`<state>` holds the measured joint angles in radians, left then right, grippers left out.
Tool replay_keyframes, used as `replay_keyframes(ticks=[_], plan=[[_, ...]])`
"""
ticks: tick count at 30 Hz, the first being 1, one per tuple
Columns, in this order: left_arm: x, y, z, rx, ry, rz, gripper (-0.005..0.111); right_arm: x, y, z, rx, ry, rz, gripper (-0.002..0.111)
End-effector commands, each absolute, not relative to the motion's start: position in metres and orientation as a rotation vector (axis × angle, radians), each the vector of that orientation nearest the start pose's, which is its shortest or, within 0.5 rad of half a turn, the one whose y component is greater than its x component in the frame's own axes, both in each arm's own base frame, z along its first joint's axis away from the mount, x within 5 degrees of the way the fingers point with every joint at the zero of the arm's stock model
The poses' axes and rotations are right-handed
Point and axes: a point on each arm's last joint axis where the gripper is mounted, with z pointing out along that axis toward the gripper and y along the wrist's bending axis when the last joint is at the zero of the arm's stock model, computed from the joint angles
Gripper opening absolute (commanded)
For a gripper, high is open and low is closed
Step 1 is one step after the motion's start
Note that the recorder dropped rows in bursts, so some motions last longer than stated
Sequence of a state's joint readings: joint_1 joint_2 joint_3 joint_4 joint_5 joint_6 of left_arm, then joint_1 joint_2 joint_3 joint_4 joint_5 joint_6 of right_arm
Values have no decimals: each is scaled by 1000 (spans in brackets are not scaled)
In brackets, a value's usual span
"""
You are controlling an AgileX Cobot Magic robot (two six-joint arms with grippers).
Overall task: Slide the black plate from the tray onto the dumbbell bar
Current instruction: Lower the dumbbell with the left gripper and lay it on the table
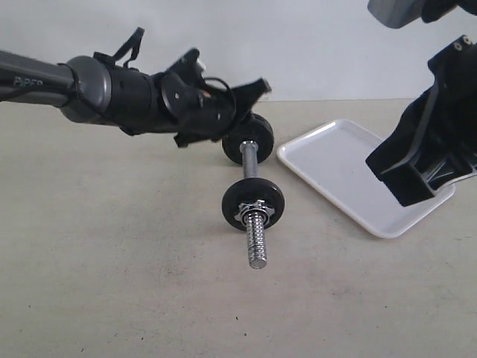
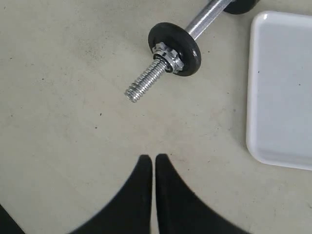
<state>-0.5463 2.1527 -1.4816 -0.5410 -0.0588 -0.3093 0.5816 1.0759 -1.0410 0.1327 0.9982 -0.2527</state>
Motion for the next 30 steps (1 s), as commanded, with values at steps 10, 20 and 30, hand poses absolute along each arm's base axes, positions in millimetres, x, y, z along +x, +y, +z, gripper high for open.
replay_keyframes(ticks=[10,20,30], plan=[[423,-248,191,-391,2065,-813,33,162,118,352,-987,2326,297,0],[420,-249,188,-206,2117,-722,33,163,118,352,-988,2320,292,0],[402,-249,209,303,2209,-554,33,166,118,354,-986,2280,266,0]])
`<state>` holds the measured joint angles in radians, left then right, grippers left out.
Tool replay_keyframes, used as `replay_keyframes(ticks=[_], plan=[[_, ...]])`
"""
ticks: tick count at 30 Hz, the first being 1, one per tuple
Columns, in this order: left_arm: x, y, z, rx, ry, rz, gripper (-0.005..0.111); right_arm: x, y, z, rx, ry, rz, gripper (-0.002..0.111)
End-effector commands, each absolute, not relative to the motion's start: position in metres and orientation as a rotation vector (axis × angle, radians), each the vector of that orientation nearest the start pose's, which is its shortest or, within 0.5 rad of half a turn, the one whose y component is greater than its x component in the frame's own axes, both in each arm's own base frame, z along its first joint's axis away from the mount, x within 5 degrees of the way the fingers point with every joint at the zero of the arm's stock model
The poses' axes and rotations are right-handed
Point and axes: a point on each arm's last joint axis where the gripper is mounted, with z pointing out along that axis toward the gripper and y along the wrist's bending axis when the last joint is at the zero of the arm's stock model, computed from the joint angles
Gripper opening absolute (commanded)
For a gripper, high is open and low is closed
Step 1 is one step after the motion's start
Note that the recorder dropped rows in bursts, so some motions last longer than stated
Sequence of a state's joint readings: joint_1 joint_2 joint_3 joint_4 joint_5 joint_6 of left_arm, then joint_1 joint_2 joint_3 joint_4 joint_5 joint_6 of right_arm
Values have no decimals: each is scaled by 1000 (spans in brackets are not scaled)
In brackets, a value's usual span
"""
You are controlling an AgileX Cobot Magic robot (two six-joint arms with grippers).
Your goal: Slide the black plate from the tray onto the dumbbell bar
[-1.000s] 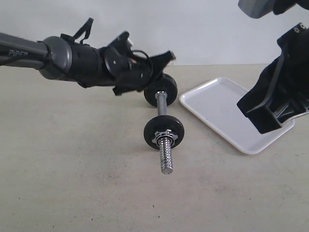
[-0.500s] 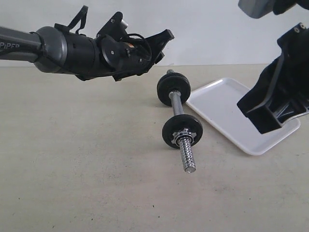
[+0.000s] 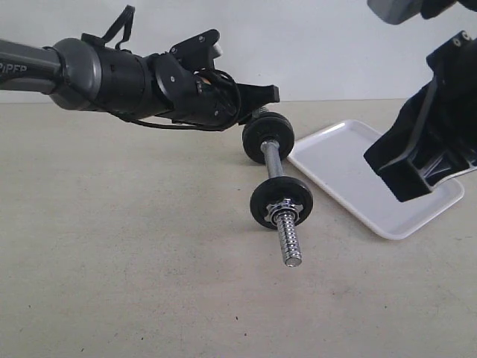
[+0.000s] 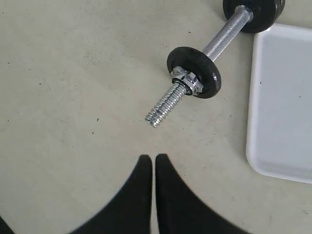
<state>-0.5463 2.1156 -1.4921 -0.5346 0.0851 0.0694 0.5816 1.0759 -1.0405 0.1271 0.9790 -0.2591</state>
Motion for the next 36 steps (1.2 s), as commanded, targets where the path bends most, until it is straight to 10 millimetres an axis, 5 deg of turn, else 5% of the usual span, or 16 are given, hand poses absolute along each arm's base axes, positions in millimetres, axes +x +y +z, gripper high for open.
replay_keyframes(ticks=[1,5,9,21,29,36], plan=[[400,-249,215,341,2193,-538,33,166,118,354,-984,2273,263,0],[387,-242,254,466,2141,-497,26,169,116,355,-988,2254,223,0],[368,-232,293,577,2106,-448,4,171,115,356,-969,2239,197,0],[295,-187,369,730,2005,-352,4,174,109,369,-870,2131,139,0],[222,-141,369,652,1905,-368,4,139,86,403,-759,1950,195,0],[149,-92,344,495,1686,-404,4,98,59,416,-654,1817,244,0]])
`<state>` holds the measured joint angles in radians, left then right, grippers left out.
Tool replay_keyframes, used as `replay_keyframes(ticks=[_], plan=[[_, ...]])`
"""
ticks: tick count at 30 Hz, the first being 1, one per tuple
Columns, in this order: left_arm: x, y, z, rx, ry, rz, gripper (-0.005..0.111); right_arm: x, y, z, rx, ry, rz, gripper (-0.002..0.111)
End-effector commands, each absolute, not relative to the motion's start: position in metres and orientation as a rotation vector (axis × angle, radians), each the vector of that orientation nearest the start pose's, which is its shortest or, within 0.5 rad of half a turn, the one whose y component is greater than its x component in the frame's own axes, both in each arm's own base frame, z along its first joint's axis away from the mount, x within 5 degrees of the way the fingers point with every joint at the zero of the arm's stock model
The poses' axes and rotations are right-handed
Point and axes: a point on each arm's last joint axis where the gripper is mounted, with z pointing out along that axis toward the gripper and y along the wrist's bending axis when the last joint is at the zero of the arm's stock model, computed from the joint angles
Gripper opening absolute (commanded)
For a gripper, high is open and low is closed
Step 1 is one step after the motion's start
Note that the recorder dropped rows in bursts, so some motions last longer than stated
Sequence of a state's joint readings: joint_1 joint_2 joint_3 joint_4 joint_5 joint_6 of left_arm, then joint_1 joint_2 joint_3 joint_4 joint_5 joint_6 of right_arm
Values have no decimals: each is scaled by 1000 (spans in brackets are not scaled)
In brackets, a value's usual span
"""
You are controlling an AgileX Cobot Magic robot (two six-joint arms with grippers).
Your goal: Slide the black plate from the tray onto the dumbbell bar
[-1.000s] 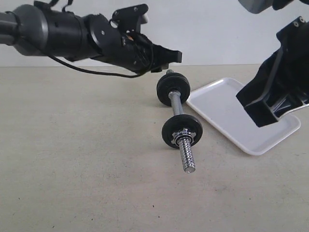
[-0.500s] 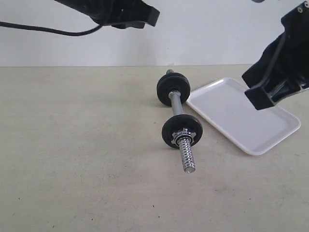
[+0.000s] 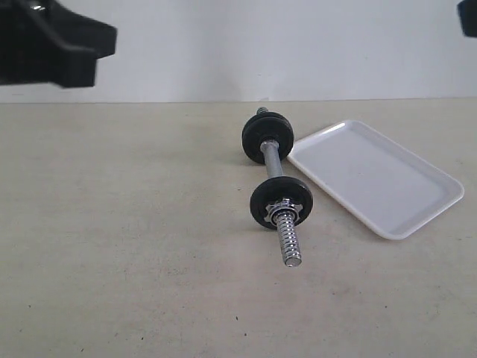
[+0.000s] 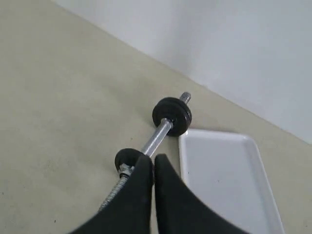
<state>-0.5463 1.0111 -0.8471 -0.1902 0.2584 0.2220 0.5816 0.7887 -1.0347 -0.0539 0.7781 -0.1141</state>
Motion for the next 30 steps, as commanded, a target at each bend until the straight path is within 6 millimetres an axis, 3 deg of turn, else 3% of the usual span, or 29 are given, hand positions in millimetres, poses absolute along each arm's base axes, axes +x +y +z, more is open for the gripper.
replay_keyframes(ticks=[1,6,12,17,24,30], plan=[[140,-86,335,488,1674,-403,4,93,55,412,-644,1799,243,0],[95,-58,302,466,1602,-413,4,80,43,367,-567,1755,246,0],[66,-41,262,453,1553,-422,4,72,41,311,-547,1606,292,0],[54,-34,237,478,1503,-389,4,70,42,280,-539,1571,330,0],[49,-31,208,480,1510,-389,4,72,44,243,-574,1661,318,0],[49,-31,204,506,1521,-365,4,70,43,208,-608,1747,305,0]])
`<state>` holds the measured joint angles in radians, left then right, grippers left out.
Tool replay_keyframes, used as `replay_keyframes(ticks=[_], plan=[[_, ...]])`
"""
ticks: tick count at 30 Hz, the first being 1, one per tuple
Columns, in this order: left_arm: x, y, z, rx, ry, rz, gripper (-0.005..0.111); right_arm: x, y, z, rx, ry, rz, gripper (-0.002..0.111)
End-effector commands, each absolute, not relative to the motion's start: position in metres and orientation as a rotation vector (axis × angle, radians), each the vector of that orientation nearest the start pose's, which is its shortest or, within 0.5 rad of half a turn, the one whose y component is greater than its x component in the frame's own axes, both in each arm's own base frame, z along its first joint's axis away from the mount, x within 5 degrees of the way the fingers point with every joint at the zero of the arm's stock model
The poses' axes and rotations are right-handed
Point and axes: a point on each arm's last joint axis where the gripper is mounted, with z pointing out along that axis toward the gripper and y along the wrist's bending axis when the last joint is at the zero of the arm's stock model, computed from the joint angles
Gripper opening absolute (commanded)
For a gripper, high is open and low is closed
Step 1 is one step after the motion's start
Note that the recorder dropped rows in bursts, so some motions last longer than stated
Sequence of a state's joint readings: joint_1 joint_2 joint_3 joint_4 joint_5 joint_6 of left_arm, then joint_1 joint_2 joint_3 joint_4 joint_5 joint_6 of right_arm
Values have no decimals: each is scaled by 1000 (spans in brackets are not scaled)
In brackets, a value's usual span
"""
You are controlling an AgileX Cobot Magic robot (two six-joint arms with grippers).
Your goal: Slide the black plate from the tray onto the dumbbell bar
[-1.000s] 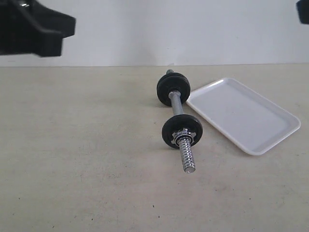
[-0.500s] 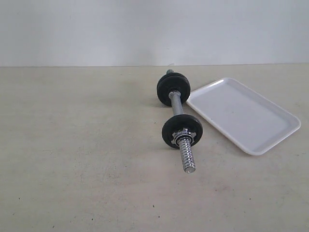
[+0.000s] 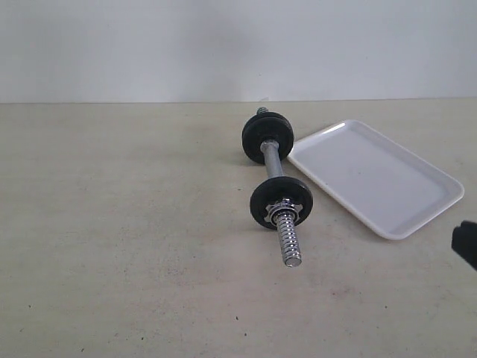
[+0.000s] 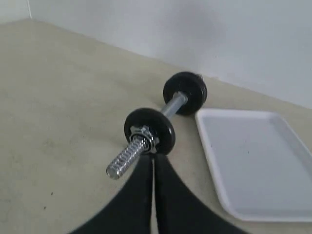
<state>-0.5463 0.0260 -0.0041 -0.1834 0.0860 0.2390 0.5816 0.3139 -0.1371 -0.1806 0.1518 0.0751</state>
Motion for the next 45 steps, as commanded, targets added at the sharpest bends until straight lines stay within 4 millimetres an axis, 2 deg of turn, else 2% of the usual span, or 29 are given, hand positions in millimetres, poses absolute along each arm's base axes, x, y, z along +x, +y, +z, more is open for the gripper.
replay_keyframes(ticks=[1,7,11,14,18,19,22,24,30,32,39,45], plan=[[49,-31,204,518,1517,-351,4,70,43,204,-611,1750,306,0],[50,-30,207,529,1471,-311,4,70,44,199,-624,1670,290,0],[51,-27,207,481,1486,-279,4,74,36,200,-530,1687,205,0],[54,-22,207,399,1506,-194,4,79,23,199,-392,1735,87,0],[57,-10,207,239,1537,-28,4,82,2,200,-126,1768,-63,0],[58,-6,207,184,1544,28,4,82,-4,200,-32,1765,-95,0],[58,2,208,72,1546,138,4,83,-12,207,86,1689,-144,0],[58,7,208,-16,1551,169,4,83,-13,211,90,1648,-149,0],[58,8,206,-65,1573,146,4,83,-10,217,89,1517,-104,0],[58,7,204,-65,1590,143,4,83,-9,213,79,1555,-104,0],[58,7,203,-96,1601,104,4,83,10,216,-179,1519,-27,0],[58,6,201,-113,1624,79,4,82,16,214,-253,1525,28,0]])
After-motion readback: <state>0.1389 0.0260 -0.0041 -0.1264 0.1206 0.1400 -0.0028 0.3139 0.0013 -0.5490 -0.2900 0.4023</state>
